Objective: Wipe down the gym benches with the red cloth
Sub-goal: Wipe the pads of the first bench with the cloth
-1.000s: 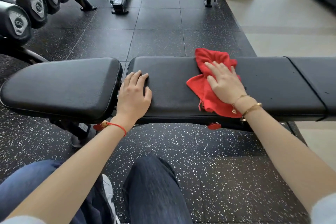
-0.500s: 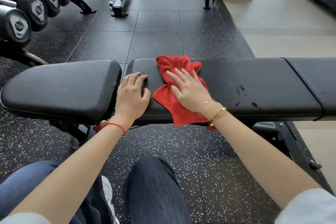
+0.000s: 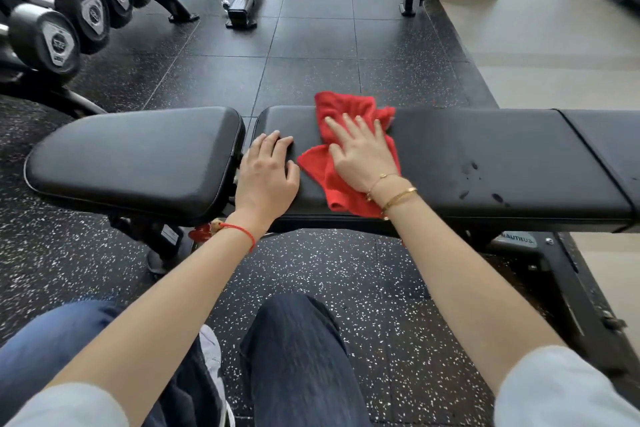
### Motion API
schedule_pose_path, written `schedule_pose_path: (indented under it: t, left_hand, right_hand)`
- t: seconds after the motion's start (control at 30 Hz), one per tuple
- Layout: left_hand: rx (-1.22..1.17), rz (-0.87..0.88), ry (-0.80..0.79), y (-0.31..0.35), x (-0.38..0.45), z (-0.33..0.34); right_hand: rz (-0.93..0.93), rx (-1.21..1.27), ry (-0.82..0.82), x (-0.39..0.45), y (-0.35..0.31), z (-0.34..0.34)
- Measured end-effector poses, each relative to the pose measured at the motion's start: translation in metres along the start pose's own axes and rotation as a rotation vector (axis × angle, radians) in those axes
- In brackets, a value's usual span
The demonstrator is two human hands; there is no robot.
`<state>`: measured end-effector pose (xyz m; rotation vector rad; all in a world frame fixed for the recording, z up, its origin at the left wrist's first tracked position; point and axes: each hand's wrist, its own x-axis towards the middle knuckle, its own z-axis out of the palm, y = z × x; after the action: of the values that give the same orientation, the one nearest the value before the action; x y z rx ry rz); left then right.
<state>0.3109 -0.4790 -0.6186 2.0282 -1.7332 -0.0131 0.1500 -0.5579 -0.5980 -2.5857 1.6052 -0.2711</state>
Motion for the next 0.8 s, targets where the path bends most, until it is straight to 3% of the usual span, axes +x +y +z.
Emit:
schedule_pose_path:
  t: [0.23, 0.47, 0.6, 0.8]
  left_hand:
    - [-0.038, 0.013, 0.007, -0.007, 0.001, 0.000]
    - [-0.054, 0.005, 0.044, -0.005, 0.002, -0.001]
    - [-0.064, -0.007, 0.049, -0.004, 0.002, -0.001]
    - [-0.077, 0.001, 0.050, -0.009, 0.002, -0.001]
  right_hand:
    - [-0.098, 0.056, 0.045, -0.063, 0.017, -0.003]
    - [0.181, 0.047, 0.018, -0.023, 0.092, -0.019]
    - [0.157, -0.001, -0.001, 0.014, 0.060, -0.008]
    - [-0.020, -0.007, 0.007, -0.015, 0.020, -0.004]
